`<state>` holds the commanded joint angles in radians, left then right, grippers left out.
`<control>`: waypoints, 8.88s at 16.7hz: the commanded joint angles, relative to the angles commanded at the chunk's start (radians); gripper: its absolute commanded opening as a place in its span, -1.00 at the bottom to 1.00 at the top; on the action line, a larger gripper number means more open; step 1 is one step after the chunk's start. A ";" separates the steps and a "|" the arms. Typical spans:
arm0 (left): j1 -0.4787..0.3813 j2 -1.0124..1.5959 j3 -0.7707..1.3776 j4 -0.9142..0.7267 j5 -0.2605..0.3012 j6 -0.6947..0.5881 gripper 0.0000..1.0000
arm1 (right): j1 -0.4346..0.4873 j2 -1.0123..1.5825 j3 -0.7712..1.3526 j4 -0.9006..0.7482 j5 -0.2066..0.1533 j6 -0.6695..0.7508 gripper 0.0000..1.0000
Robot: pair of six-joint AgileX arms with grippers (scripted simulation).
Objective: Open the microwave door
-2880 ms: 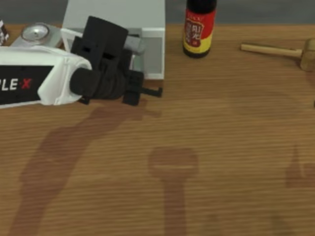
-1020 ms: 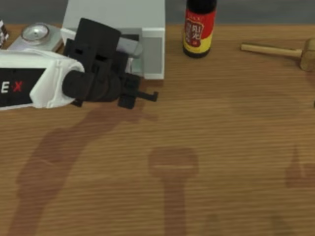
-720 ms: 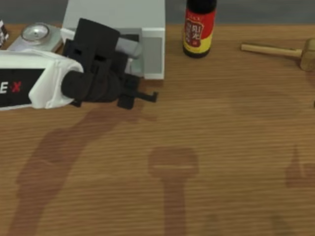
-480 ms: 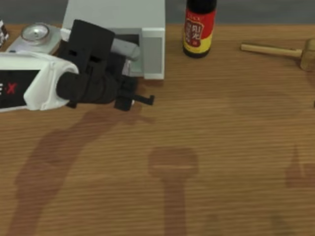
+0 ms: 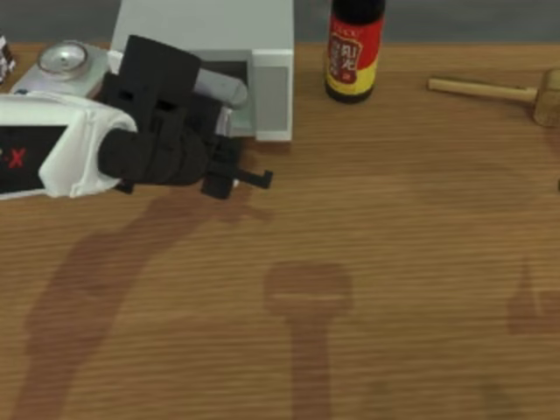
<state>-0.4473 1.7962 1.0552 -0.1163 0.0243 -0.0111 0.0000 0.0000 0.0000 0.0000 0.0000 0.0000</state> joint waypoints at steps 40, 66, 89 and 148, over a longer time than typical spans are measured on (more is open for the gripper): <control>0.025 -0.026 -0.032 0.002 0.053 0.062 -1.00 | 0.000 0.000 0.000 0.000 0.000 0.000 1.00; 0.054 -0.051 -0.061 -0.001 0.111 0.130 -1.00 | 0.000 0.000 0.000 0.000 0.000 0.000 1.00; 0.063 -0.059 -0.070 -0.006 0.140 0.156 -1.00 | 0.000 0.000 0.000 0.000 0.000 0.000 1.00; 0.125 -0.091 -0.103 -0.032 0.237 0.286 -1.00 | 0.000 0.000 0.000 0.000 0.000 0.000 1.00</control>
<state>-0.3221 1.7048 0.9527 -0.1479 0.2617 0.2753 0.0000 0.0000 0.0000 0.0000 0.0000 0.0000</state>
